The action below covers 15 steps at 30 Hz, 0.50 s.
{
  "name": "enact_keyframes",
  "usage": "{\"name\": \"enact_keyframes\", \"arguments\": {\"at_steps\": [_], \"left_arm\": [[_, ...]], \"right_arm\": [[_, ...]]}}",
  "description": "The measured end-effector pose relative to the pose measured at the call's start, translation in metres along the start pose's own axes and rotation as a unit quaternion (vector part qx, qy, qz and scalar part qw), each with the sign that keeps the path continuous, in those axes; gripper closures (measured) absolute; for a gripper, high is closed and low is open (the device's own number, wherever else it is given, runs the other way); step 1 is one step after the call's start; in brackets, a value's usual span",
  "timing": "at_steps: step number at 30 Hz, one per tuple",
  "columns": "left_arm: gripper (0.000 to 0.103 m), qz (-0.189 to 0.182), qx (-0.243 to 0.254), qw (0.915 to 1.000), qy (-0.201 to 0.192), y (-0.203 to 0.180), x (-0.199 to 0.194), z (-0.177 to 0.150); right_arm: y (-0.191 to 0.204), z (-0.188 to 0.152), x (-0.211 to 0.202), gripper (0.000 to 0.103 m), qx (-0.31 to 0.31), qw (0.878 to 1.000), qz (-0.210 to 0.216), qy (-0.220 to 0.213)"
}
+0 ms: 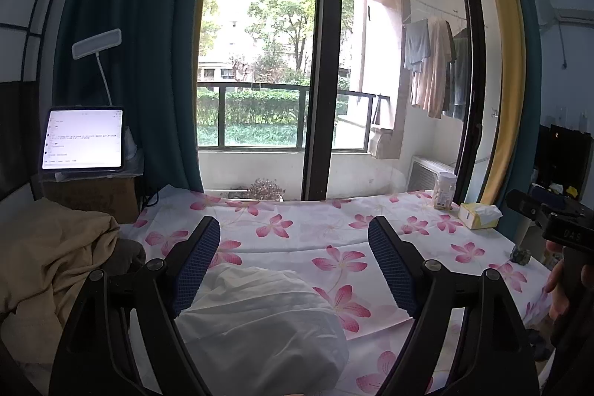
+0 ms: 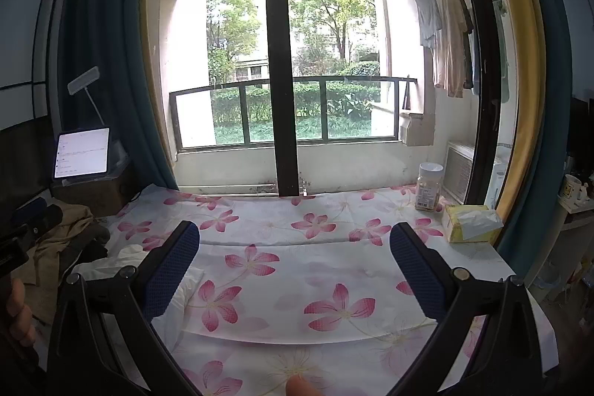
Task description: Fold large clothes
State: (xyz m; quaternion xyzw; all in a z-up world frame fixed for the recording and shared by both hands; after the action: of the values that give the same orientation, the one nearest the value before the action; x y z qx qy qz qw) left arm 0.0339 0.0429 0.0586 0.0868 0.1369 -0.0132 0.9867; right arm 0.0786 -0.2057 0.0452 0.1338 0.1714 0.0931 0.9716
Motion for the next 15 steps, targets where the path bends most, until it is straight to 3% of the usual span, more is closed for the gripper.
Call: {"name": "enact_keyframes", "arguments": {"at_steps": [15], "left_arm": [[0.018, 0.000, -0.008, 1.0000, 0.001, 0.0048, -0.0016, -0.0013]], "right_arm": [[0.0055, -0.0029, 0.0059, 0.002, -0.006, 1.000, 0.005, 0.009]]}}
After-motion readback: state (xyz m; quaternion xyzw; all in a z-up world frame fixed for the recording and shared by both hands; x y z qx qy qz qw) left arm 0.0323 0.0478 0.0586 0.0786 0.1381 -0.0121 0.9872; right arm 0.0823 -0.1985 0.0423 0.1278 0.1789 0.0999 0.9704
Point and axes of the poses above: each gripper's, at about its wrist camera, not at the fingertips, and x roughly the way its jaws point, y to its left, z to its top, the point moved 7 cm from there along x, roughly the way its jaws point, and after that the axes turned 14 degrees about x, right-handed, at the moved point
